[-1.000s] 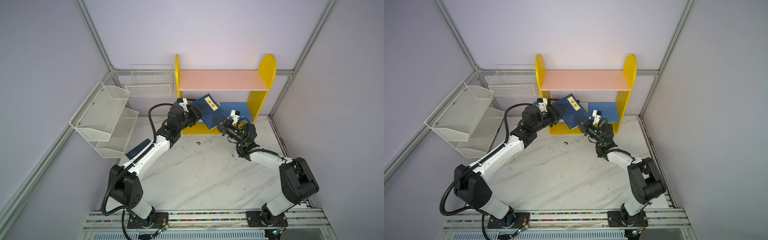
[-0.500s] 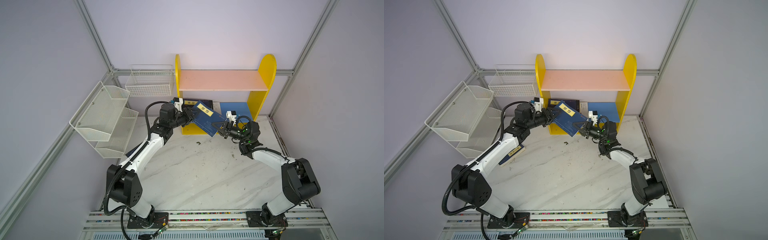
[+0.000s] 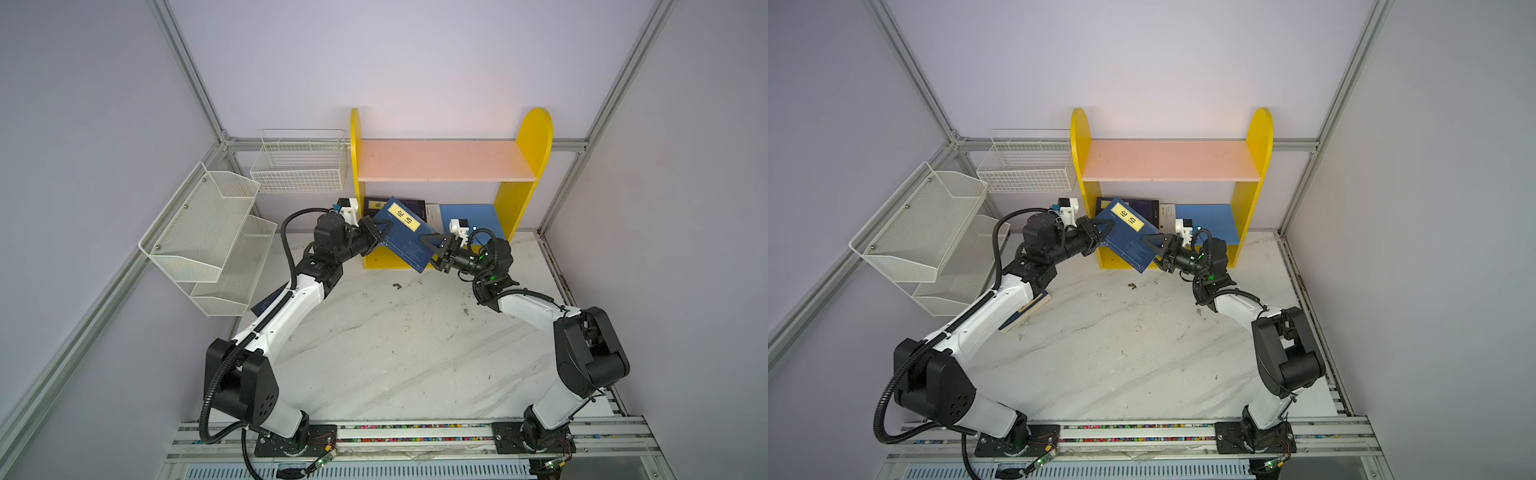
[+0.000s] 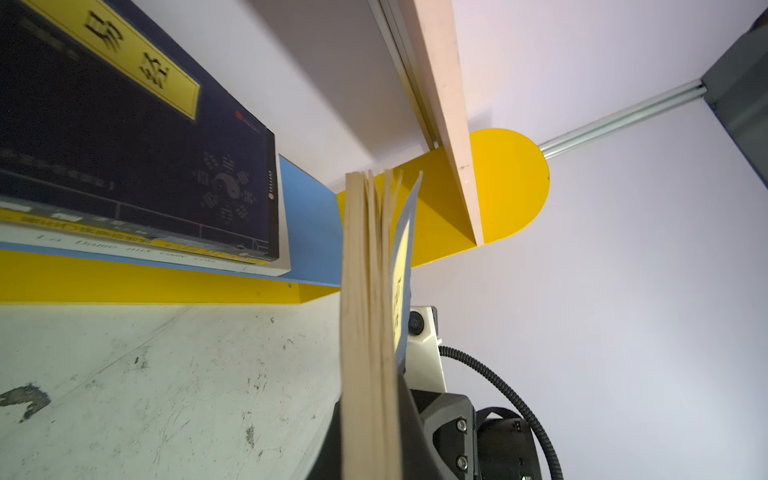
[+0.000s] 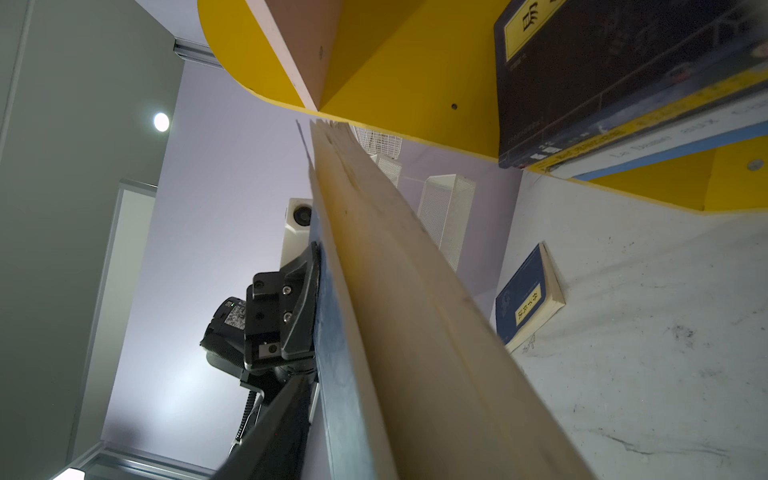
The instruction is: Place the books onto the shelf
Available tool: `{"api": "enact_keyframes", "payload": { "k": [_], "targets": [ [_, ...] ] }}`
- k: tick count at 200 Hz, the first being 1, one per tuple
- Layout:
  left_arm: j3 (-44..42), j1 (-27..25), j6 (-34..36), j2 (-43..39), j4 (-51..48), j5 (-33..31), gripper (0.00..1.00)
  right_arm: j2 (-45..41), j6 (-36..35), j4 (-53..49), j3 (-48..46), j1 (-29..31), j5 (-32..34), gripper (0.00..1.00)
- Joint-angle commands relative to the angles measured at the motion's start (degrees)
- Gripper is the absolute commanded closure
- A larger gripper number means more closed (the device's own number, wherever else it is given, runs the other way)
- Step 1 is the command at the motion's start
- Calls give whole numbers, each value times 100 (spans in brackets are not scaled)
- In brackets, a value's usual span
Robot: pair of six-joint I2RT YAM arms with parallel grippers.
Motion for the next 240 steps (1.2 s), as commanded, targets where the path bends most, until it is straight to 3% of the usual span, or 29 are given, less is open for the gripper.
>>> {"api": "enact_keyframes", "payload": {
  "k": [1, 20, 52, 97, 165, 186, 208, 227, 240],
  "targets": [
    [-618, 32, -557, -480, 1023, -752, 100, -98, 68, 49, -114, 78, 287, 38],
    [-944, 32, -969, -481, 1430, -1134, 100, -175, -87, -66, -255, 243, 488, 37],
    [-934, 17, -1024, -485, 1521, -1415, 100, -174, -205, 13, -291, 558, 772, 36],
    [-928, -11, -1030, -349, 1833, -1589, 100, 52, -66, 242, -200, 630, 736, 48],
    [-971, -200, -1134, 1, 2374, -1584, 100, 321, 213, 403, 81, 565, 1201, 86],
    [-947, -200, -1131, 46, 2180, -1484, 89, 276, 48, 62, 161, 391, 1305, 94],
    [-970, -196, -991, 14, 1880, -1412, 61, 211, -479, -542, 372, 74, 1208, 96],
    [-994, -147, -776, -91, 1500, -1415, 43, 262, -994, -1140, 725, -230, 988, 96],
    [-998, -63, -621, -173, 1226, -1310, 39, 329, -1363, -1584, 1035, -367, 887, 97]
  ]
}}
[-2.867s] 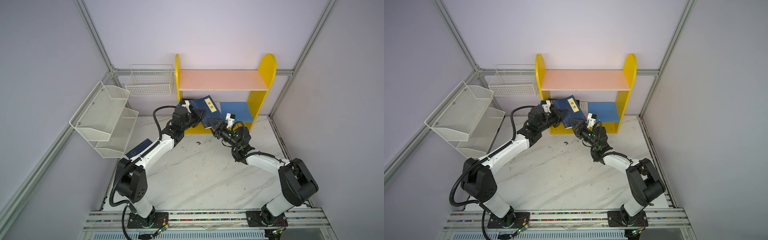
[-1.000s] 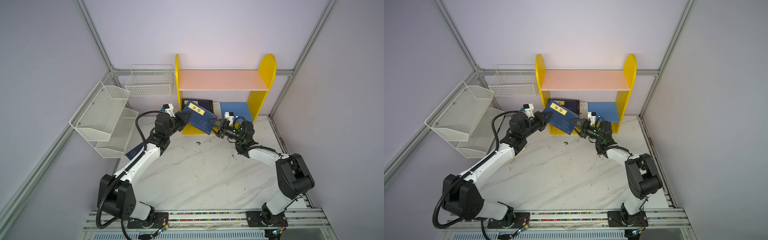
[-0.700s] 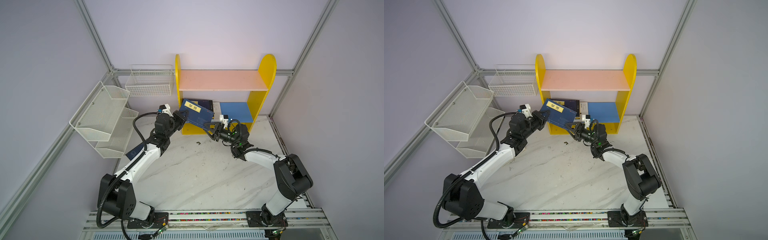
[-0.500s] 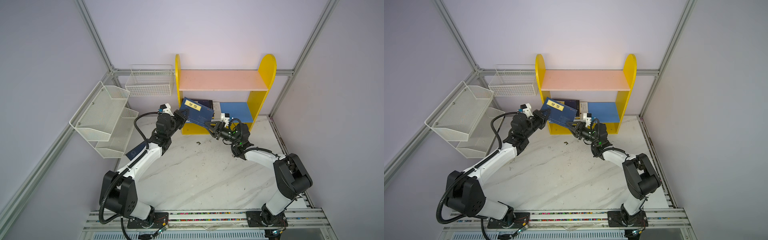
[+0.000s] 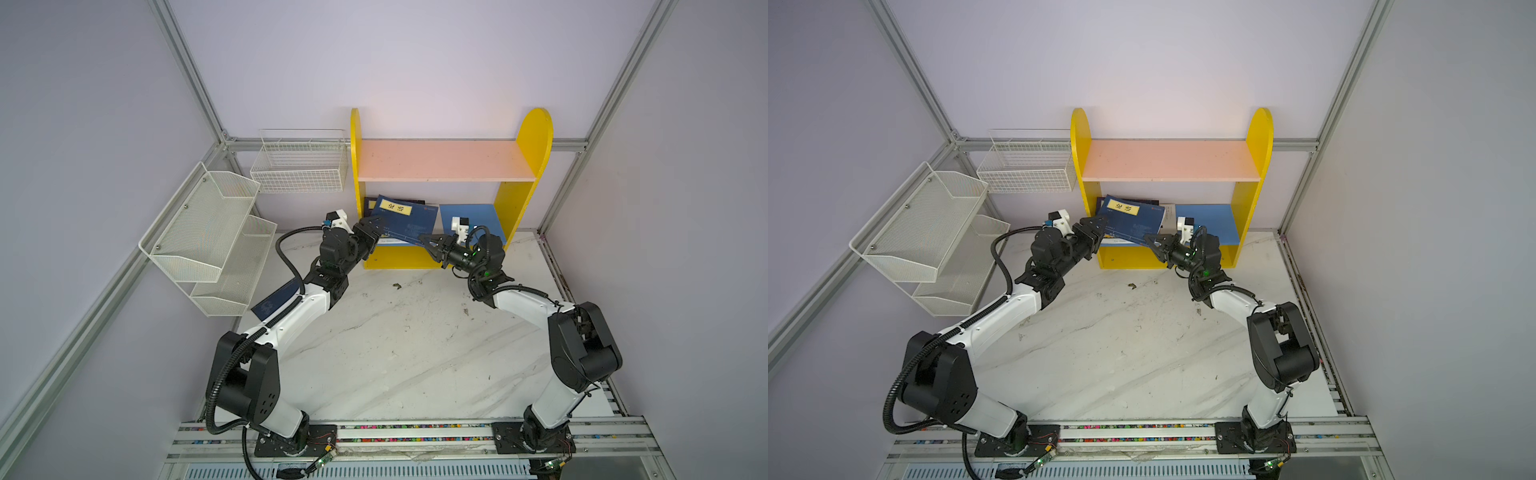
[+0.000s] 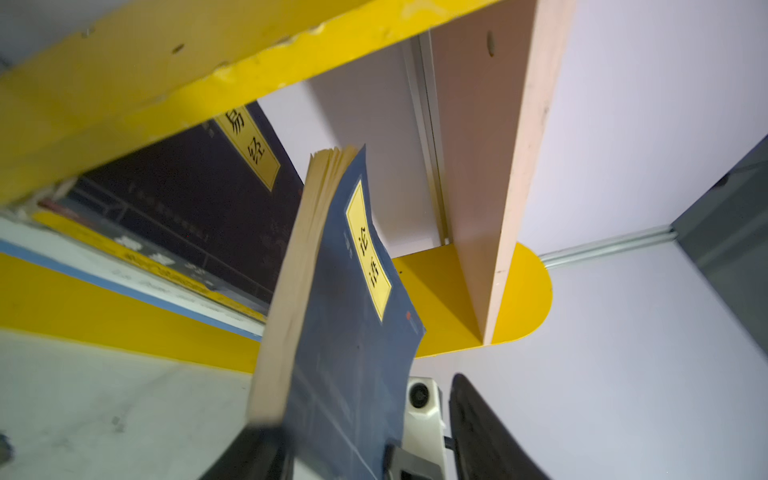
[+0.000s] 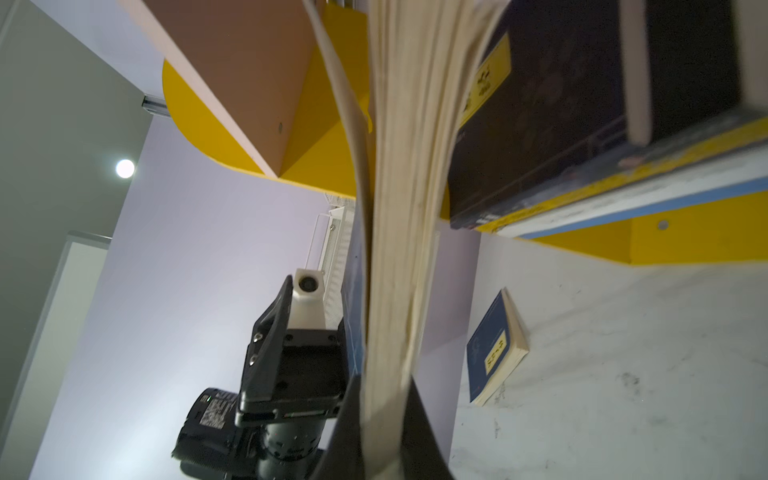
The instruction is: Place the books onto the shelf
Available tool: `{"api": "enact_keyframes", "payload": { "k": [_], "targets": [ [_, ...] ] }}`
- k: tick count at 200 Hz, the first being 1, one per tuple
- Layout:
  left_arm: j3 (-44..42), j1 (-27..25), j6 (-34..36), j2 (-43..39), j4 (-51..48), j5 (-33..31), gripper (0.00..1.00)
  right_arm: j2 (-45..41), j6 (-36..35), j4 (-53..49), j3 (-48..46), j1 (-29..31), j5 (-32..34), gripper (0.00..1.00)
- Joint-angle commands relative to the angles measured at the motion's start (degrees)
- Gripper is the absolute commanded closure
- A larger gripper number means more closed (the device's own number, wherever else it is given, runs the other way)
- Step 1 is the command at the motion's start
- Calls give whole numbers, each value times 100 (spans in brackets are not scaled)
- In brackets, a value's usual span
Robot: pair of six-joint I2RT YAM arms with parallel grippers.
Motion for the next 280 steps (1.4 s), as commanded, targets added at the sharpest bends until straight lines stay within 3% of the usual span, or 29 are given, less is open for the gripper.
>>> {"api": "enact_keyframes", "payload": {
  "k": [1, 21, 63, 111, 158, 280],
  "targets": [
    [-194, 92, 339, -341, -184, 228, 39, 65, -790, -825, 580, -322, -69, 96],
    [-372, 286, 439, -534, -390, 440, 35, 361, -1508, -1733, 1307, -398, -350, 96],
    [-1038, 696, 611, -1372, -878, 343, 33, 1160, -1932, -2255, 2453, -511, -1327, 96],
    [-1480, 1130, 797, -2184, -1539, 52, 31, 1854, -2693, -3445, 3736, -511, -1465, 96],
    [-1674, 1312, 802, -2501, -1791, -22, 31, 2086, -2837, -3632, 4132, -492, -1447, 96],
    [-1686, 1340, 744, -2319, -1712, 92, 30, 2578, -3031, -3853, 4673, -287, -1456, 93]
  ]
}}
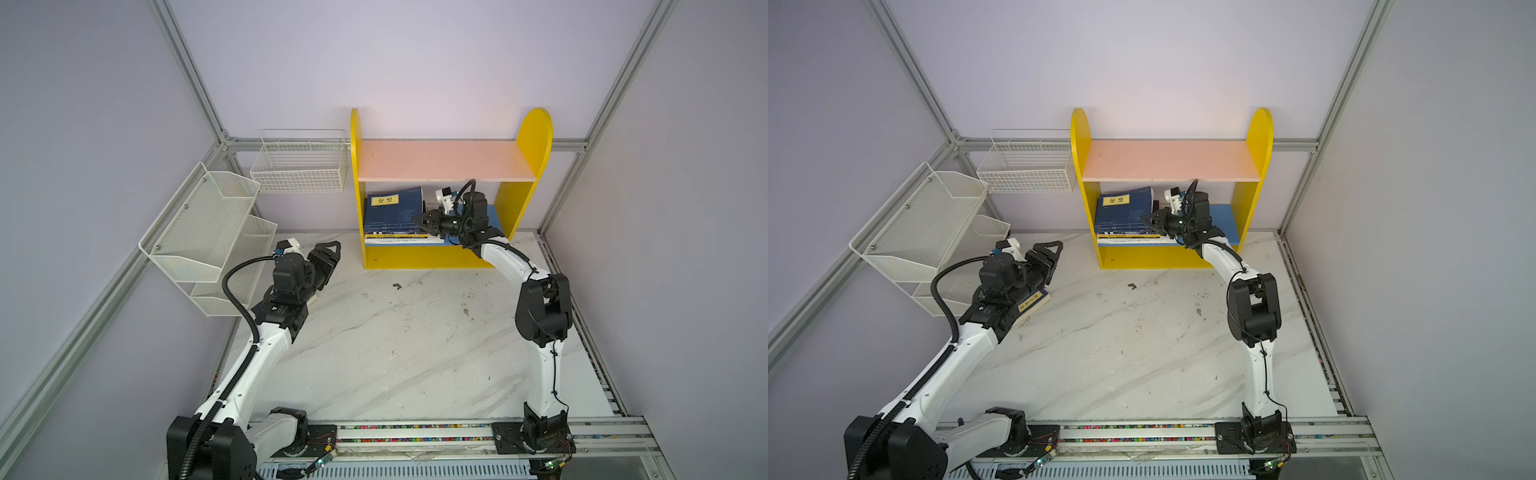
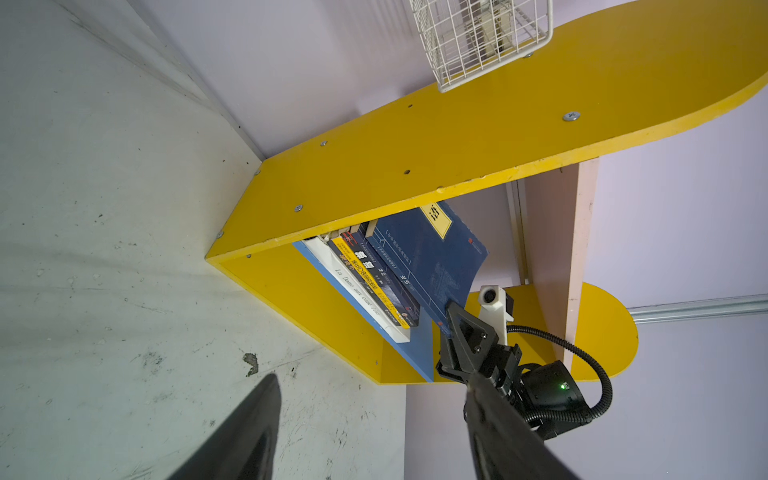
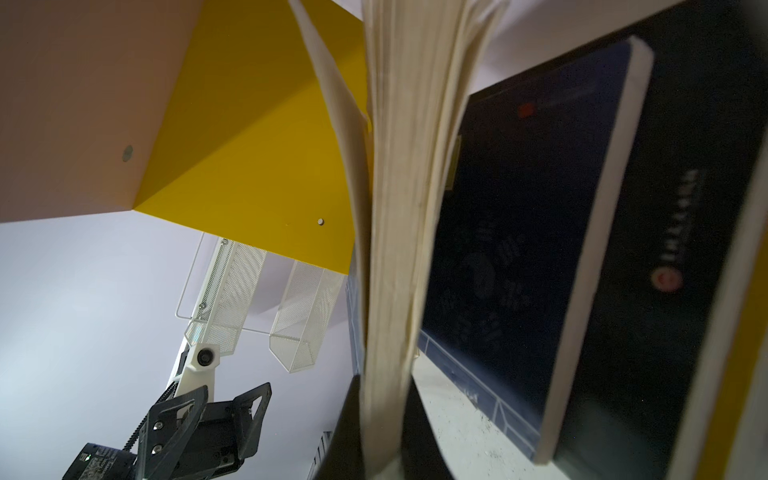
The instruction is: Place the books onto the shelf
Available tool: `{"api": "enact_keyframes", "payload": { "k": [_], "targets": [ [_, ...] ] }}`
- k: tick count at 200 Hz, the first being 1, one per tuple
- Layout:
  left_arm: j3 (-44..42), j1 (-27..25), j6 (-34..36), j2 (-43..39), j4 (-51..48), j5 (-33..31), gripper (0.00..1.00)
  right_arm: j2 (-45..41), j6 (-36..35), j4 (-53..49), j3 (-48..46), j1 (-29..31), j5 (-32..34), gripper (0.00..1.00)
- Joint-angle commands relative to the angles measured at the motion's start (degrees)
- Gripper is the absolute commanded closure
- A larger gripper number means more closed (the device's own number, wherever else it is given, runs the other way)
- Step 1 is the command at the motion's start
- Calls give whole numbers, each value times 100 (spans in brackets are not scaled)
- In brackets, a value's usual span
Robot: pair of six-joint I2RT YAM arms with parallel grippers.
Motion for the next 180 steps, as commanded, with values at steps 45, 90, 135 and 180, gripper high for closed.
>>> {"api": "enact_keyframes", "payload": {
  "k": [45, 90, 135, 180],
  "targets": [
    [-196, 50, 143, -55, 170, 63, 30, 229, -274, -132, 372, 61, -26, 93],
    [-256, 54, 117, -80, 126, 89, 30, 261, -385, -252, 404, 66, 211, 88],
    [-268, 54, 91, -7, 161, 137, 30, 300, -526, -391, 517, 109, 389, 83],
    [-281, 54, 21, 101, 261, 203, 30, 358, -854, -930, 827, 144, 639, 71]
  ]
}}
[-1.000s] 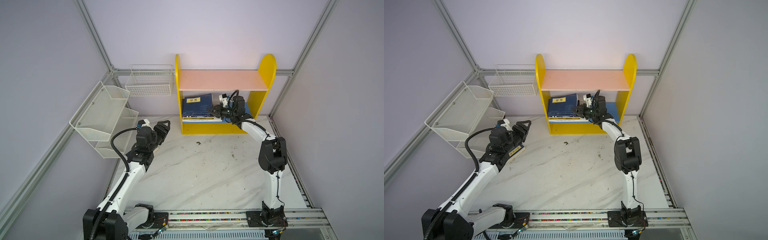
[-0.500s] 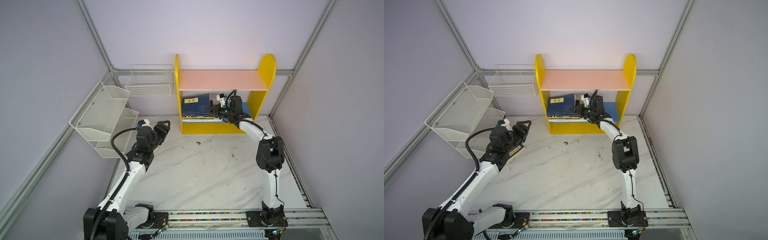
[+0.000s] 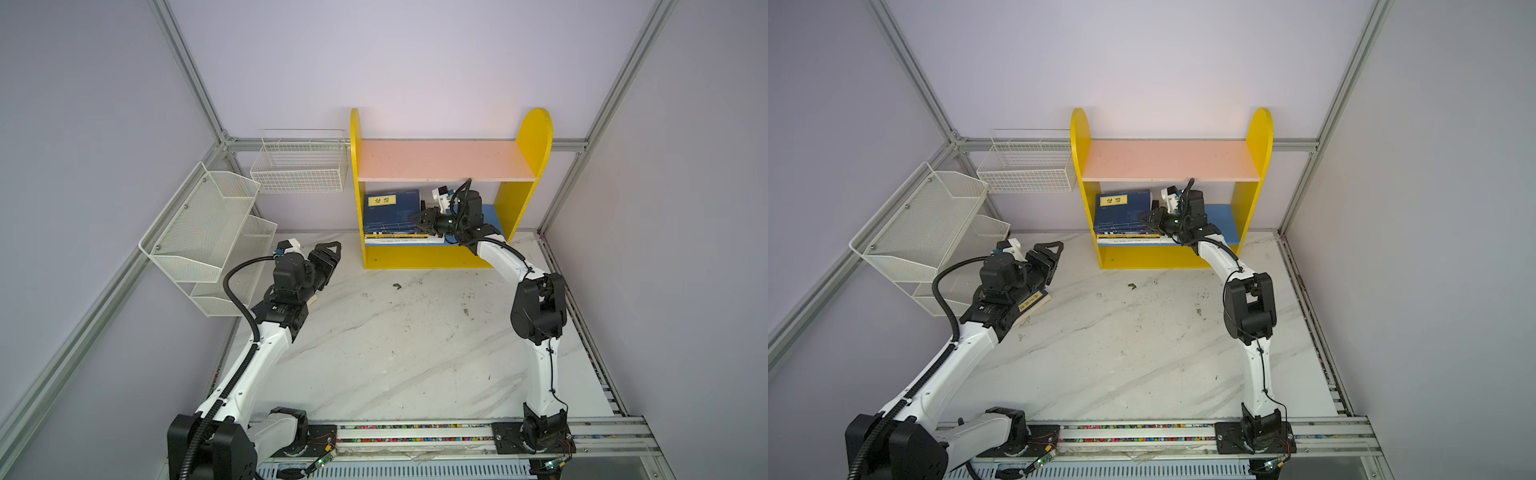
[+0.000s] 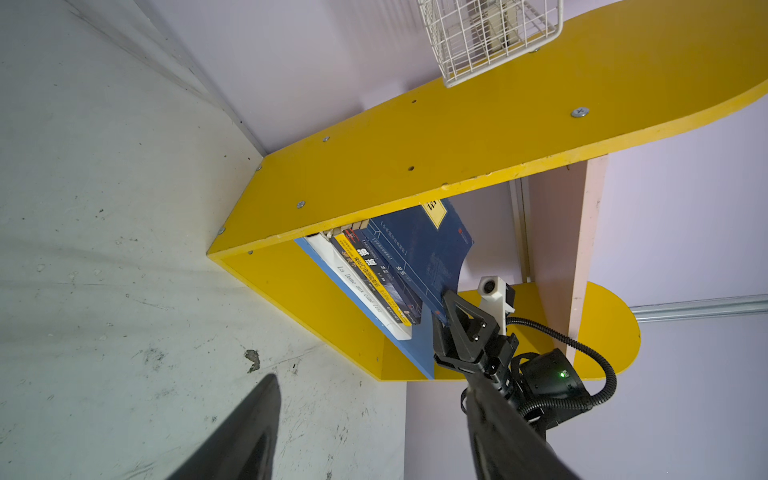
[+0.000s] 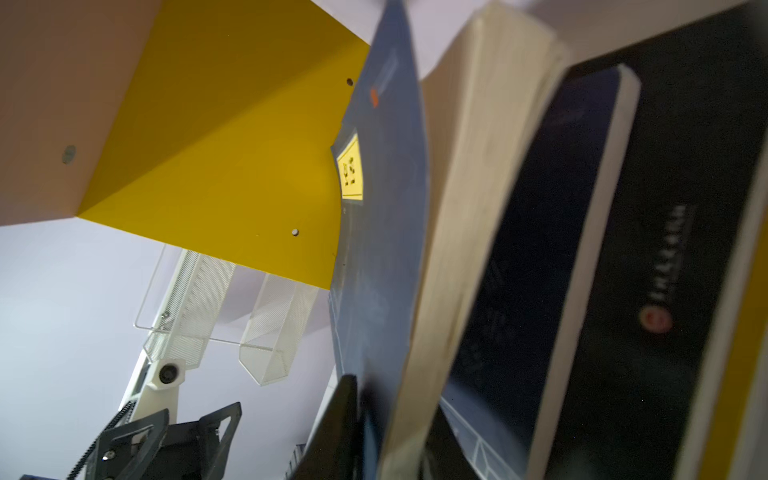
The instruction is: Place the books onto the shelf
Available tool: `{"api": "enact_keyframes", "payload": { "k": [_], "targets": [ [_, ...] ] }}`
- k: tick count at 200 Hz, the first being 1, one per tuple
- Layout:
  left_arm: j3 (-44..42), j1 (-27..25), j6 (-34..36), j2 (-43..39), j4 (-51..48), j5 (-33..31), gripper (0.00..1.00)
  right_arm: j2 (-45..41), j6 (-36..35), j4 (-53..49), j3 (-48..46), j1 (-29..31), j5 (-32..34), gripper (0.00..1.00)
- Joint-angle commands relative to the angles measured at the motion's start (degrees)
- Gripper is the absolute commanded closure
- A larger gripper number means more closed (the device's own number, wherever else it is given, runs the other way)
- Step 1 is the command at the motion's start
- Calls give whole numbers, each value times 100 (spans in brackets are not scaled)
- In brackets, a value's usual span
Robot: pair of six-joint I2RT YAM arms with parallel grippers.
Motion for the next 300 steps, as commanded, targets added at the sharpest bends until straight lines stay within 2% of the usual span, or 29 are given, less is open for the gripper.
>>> {"api": "enact_keyframes", "payload": {
  "k": [1, 15, 62, 129, 173, 182, 188, 199, 240, 276, 300],
  "targets": [
    [-276, 32, 38, 46, 278, 131, 30, 125, -357, -349, 335, 39, 207, 70],
    [-276, 32, 20, 86, 312, 150, 30, 54, -461, -488, 367, 48, 435, 64],
    [-303, 32, -50, 153, 387, 198, 30, -77, -899, -1152, 638, 100, 1118, 55],
    [-400, 32, -125, 144, 446, 239, 30, 33, -1750, -2517, 1456, 444, 2587, 39],
    [-549, 32, -173, 17, 441, 226, 30, 13, -1995, -2874, 1653, 605, 3325, 22],
    [-575, 32, -173, -27, 432, 205, 30, -7, -2045, -2920, 1653, 645, 3508, 16],
    [-590, 32, -173, -56, 414, 191, 30, -18, -2074, -2939, 1644, 668, 3615, 4],
    [-624, 32, -166, -91, 397, 186, 30, -49, -2113, -2913, 1607, 688, 3699, 3],
    [-688, 32, -164, -155, 354, 179, 30, -414, -2146, -2366, 1017, 709, 3747, 3],
    [-783, 32, -164, -250, 301, 155, 30, -1362, -2880, -1142, -550, 706, 3112, 3],
    [-807, 32, -156, -270, 285, 124, 30, -1868, -3175, -716, -1363, 704, 3266, 3]
  ]
}}
